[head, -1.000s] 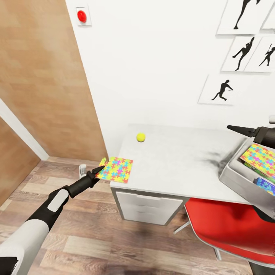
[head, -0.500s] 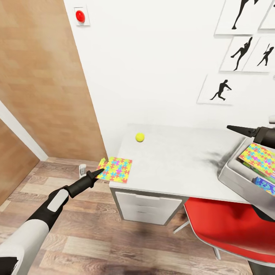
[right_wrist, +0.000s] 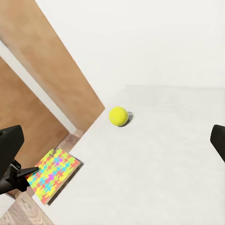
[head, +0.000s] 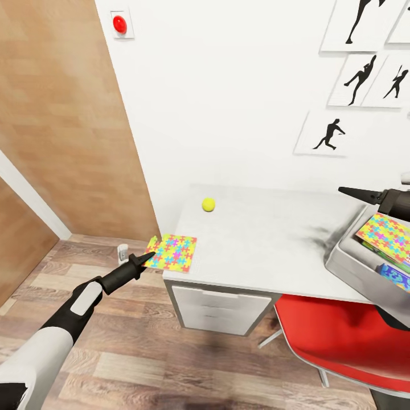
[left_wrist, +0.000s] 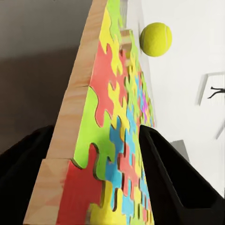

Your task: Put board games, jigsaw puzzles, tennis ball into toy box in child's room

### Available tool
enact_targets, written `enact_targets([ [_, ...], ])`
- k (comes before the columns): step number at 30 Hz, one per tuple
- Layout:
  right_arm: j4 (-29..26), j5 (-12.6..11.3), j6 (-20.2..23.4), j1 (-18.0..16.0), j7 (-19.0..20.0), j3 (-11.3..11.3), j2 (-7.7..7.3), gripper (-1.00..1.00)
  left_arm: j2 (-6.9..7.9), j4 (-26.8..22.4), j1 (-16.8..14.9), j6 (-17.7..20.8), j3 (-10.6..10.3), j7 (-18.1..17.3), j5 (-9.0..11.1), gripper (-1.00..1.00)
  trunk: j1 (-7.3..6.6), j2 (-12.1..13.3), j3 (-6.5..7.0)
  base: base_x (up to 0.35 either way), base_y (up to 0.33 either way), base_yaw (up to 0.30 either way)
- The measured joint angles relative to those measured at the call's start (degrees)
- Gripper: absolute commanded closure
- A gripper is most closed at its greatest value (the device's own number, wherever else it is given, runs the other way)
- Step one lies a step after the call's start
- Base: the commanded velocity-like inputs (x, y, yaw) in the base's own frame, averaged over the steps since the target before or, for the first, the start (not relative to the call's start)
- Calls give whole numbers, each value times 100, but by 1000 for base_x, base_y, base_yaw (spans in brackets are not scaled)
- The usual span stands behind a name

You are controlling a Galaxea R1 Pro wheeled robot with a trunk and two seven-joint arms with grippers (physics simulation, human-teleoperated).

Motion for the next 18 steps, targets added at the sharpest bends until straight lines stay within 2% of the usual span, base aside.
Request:
enact_targets([
  [3,2,0,0,0,0,0,1,-100,-2,-3,1,11,10,-12,54,100,0,0,0,0,0,0],
  [13,3,0,0,0,0,4,5,-100,-13,-134,37,-64,-36,-99,-113,100,1,1,-1,0,0,0],
  [18,2,0,0,0,0,10,2,-100,-20,-362,110,-60,-47,-163,-108,100,1,1,-1,0,0,0],
])
